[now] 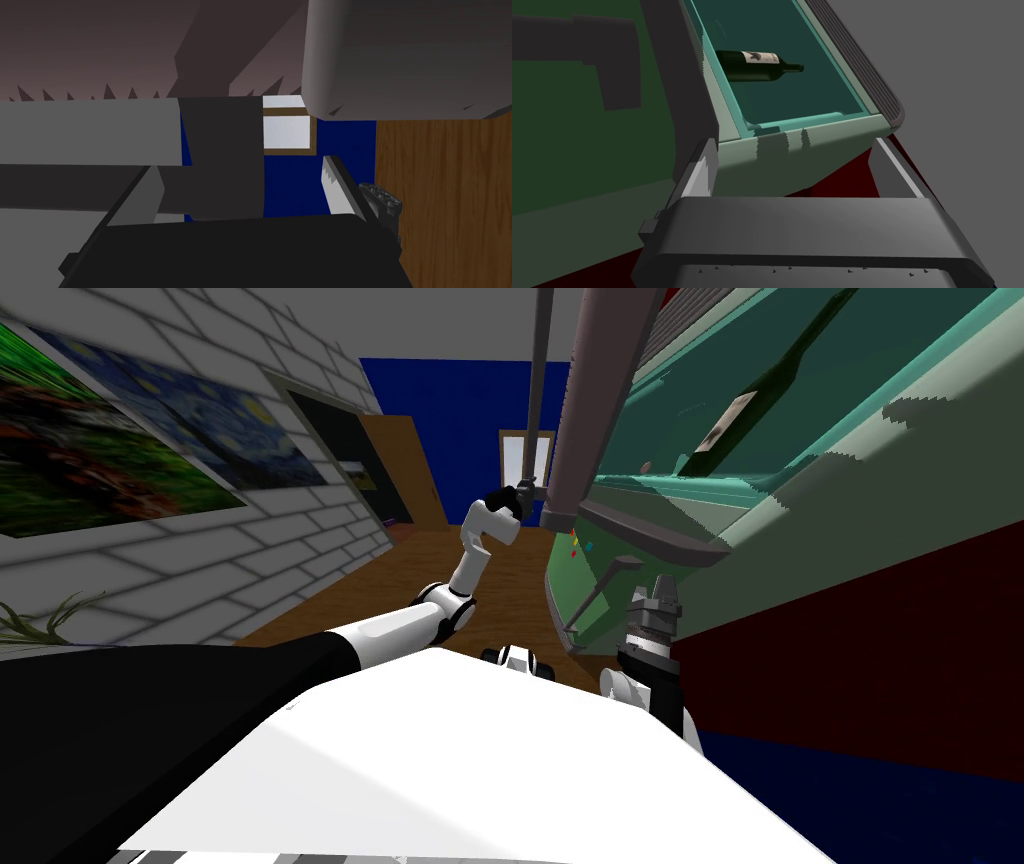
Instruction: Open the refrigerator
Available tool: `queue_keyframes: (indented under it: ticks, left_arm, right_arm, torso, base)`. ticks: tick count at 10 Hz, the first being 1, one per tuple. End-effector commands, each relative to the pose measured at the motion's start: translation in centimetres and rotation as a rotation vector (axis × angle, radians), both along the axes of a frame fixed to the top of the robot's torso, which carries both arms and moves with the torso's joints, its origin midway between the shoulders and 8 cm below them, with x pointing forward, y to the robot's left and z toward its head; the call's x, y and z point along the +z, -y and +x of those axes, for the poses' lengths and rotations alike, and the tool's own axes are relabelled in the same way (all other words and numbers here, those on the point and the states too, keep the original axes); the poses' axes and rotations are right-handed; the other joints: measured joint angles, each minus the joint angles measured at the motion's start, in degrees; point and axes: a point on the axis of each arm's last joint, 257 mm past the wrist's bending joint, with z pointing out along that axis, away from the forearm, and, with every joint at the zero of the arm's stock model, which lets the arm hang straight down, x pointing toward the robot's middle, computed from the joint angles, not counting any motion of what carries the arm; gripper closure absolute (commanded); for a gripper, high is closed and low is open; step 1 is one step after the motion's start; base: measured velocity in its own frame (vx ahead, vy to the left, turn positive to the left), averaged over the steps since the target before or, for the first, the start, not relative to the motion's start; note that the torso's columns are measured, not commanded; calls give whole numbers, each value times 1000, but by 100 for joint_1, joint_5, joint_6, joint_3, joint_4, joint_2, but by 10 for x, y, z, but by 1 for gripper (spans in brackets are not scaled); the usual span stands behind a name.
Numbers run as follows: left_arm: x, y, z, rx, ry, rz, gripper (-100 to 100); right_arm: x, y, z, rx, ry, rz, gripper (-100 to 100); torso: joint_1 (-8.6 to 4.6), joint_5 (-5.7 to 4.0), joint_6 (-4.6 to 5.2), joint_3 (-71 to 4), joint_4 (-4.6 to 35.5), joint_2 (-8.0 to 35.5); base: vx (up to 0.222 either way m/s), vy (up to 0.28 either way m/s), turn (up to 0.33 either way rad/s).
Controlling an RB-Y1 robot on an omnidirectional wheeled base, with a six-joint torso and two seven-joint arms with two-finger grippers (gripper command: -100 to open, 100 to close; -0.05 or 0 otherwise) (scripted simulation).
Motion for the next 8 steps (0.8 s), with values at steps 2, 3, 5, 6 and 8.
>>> queue_keyframes:
  ticks: [2,3,5,6,8]
  left_arm:
    - [1,-3,0,10,-20,5,-100]
    - [3,-4,2,11,-22,5,-100]
    - [6,-5,5,9,-21,4,-100]
    - [7,-6,7,8,-21,2,-100]
    - [8,-7,11,6,-22,-1,-100]
  right_arm:
    - [0,0,0,0,0,0,0]
    - [0,0,0,0,0,0,0]
    - [0,0,0,0,0,0,0]
    - [0,0,0,0,0,0,0]
    - [0,0,0,0,0,0,0]
  torso:
    - [4,1,0,0,0,1]
    - [10,3,0,0,-1,-1]
    - [4,1,0,-2,-1,-4]
    - [1,0,0,-2,-1,-3]
    - [1,0,0,2,1,3]
  base:
    - [-8,-28,10]
    - [3,-12,7]
    - [14,-18,14]
    - [14,-22,11]
    - [15,-23,11]
